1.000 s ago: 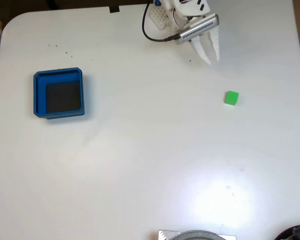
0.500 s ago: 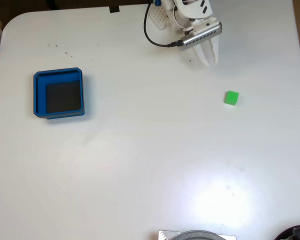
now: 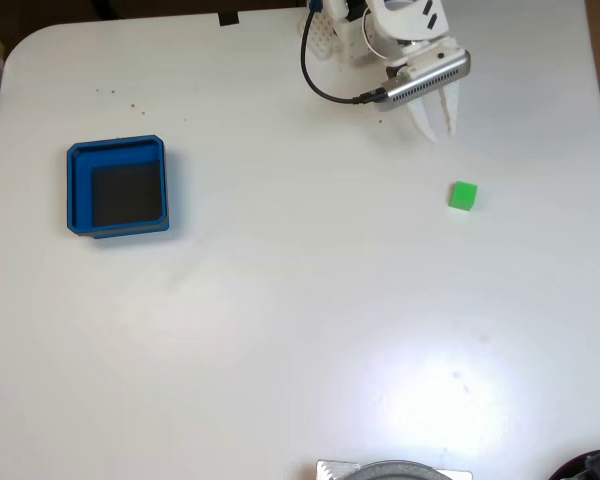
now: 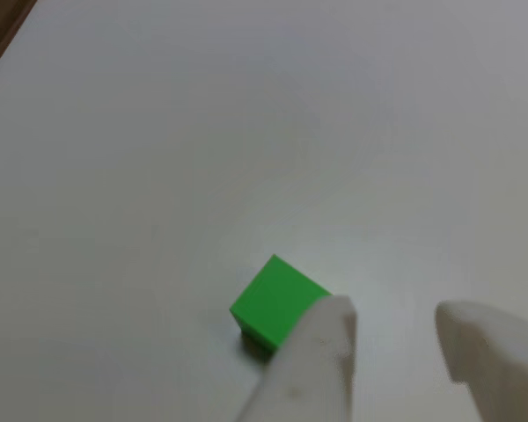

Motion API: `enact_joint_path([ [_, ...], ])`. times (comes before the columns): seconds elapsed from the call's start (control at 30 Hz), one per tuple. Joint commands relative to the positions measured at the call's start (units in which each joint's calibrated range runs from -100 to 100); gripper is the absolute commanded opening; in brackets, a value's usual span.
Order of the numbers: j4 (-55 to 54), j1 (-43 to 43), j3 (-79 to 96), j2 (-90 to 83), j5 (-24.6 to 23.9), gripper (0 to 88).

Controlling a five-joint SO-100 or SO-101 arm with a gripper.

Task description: Pick up green cube and drop it in the blue box

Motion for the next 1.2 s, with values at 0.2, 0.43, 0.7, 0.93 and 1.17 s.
enact_joint_path([
  [0.2,1.4,-1.1,-17.9,17.3,-0.1,2.7],
  [0.43,16.9,-1.4,-31.6,26.4,-0.3,2.9],
  [0.7,29.8,-1.4,-44.7,35.8,-0.3,3.0],
  [0.93,32.1,-1.5,-49.0,39.3,-2.5,3.0],
  [1.17,32.1,-4.3,-51.3,41.9,-9.5,3.0],
])
